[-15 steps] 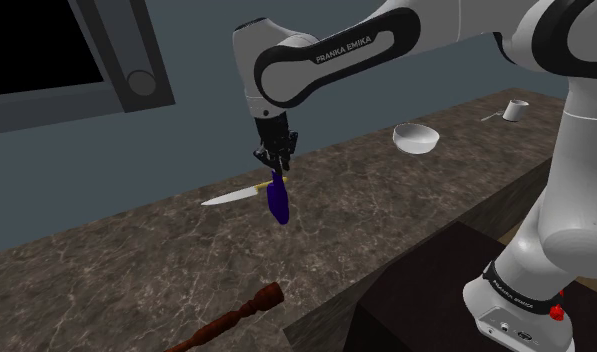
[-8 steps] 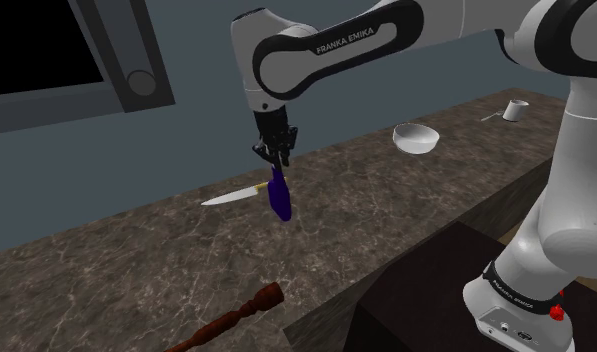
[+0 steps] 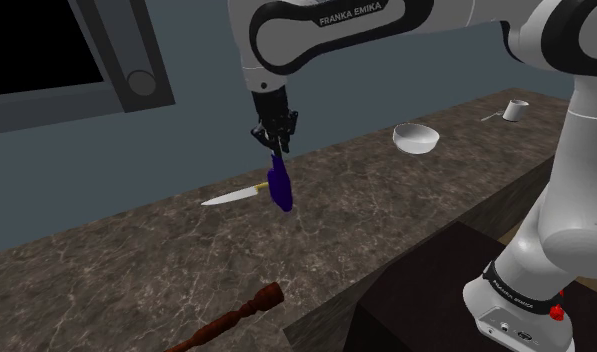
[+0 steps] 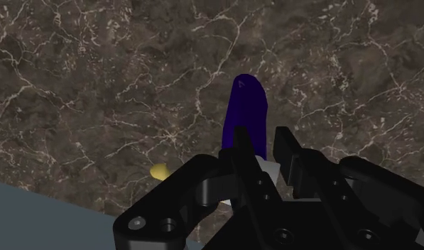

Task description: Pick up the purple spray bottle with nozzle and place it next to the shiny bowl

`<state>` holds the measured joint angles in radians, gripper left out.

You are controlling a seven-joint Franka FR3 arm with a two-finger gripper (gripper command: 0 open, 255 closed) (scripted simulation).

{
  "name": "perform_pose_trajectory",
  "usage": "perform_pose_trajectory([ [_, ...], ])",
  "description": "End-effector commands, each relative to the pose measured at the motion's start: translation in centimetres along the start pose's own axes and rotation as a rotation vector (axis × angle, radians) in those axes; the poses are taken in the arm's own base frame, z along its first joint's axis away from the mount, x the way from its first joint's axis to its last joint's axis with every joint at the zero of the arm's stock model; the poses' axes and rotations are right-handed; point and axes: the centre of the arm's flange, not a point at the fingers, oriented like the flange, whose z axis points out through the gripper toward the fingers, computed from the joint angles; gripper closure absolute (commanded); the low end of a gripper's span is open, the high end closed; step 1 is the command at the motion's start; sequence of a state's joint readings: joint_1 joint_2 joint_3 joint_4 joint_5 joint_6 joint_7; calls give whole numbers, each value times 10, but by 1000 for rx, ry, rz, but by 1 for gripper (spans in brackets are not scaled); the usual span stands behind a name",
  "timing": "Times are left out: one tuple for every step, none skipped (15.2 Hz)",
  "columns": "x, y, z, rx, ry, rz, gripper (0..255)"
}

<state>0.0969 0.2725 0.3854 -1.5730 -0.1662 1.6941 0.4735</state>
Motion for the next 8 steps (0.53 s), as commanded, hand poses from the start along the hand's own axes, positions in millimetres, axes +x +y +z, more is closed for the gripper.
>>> perform_pose_trajectory([
  [-1,1,-11,0,0,0,255],
  [-2,2,-16,0,0,0,255],
  [-2,2,-21,0,0,0,255],
  [-3,3,-26,0,0,0,255],
  [-3,3,-32,0,0,0,255],
  [-3,4,-37,0,0,0,255],
  [-4,5,-42,0,0,0,255],
  [-4,5,-47,0,0,0,255],
])
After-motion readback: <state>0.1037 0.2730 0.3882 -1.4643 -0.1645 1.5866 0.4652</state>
